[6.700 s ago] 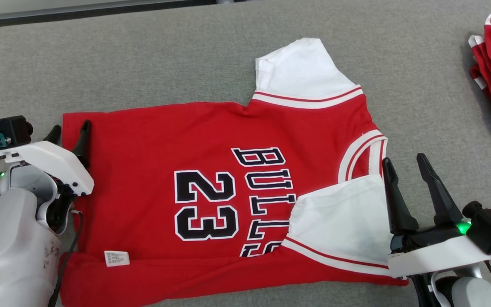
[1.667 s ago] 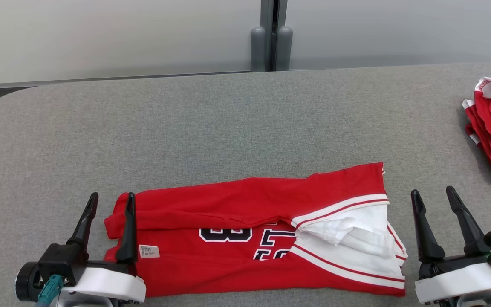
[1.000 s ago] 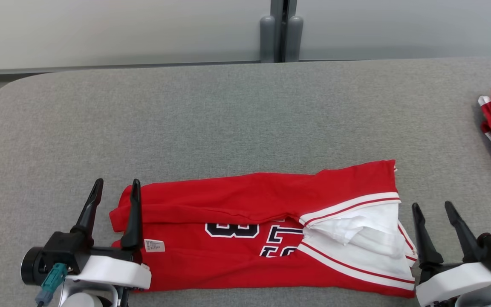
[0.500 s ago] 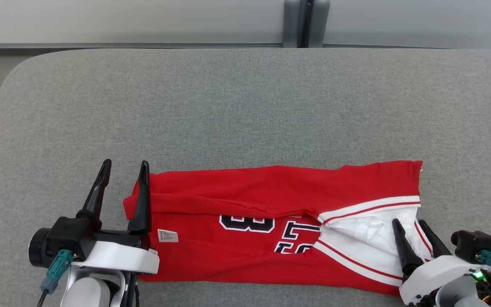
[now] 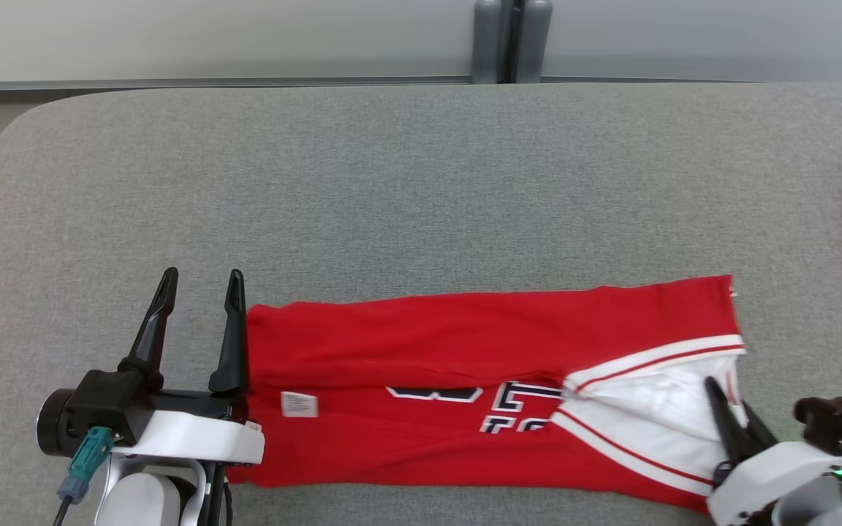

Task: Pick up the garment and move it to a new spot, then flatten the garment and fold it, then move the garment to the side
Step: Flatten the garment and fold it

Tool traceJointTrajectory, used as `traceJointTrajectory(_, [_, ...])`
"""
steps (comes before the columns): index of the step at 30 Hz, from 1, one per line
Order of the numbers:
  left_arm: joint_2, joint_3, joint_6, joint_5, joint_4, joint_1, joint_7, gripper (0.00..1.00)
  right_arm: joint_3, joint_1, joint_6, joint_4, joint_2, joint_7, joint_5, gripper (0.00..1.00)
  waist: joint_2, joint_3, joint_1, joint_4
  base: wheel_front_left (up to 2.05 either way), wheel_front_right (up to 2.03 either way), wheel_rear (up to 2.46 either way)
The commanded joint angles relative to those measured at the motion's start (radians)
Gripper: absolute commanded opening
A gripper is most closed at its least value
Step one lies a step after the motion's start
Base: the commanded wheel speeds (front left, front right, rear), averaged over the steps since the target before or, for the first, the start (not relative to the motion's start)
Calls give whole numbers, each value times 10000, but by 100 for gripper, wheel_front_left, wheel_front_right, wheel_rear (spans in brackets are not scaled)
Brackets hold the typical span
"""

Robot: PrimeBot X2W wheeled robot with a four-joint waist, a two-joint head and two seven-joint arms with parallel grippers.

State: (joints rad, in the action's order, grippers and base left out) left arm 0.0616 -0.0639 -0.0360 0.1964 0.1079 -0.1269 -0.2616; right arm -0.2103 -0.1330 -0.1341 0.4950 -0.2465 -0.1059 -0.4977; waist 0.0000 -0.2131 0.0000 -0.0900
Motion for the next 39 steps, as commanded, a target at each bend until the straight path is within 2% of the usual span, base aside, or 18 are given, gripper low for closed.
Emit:
traceJointTrajectory(1, [29,50,-67,-56,-36,-8,-42,100,170,164,62,59,-306,-19,-46,0,0,-4,0,62,0,0,0])
traceJointTrajectory(8, [-7,199,-143,-172,-65,43,-42,100,823,363,47,-161,-1380,72,-76,0,0,10,0,338,0,0,0])
traceJointTrajectory(13, [-26,281,-155,-232,-47,135,-42,100,794,406,45,-691,-1706,215,-192,0,0,148,0,534,0,0,0])
traceJointTrajectory(17, [-45,329,-144,-212,-55,189,-42,100,630,389,44,-1923,-1852,485,28,0,0,298,0,689,0,0,0])
traceJointTrajectory(21, [-56,370,-160,-201,-23,338,-42,100,432,394,44,-3666,-1780,1195,492,0,0,489,0,813,0,0,0])
traceJointTrajectory(25, [-62,344,-173,-175,-29,288,-42,100,-13,217,42,-4973,-1552,1856,800,0,0,569,0,814,0,0,0])
traceJointTrajectory(30, [-76,211,-207,-114,40,197,-42,100,-1553,-345,41,-6078,-882,2647,788,0,0,629,0,650,0,0,0])
traceJointTrajectory(34, [-77,83,-217,-77,75,124,-42,100,-2899,-914,42,-5686,-198,2710,370,0,0,556,0,351,0,0,0])
traceJointTrajectory(39, [-87,50,-73,57,148,105,-42,100,-4079,-1432,35,-4131,985,2435,-387,0,0,384,0,22,0,0,0])
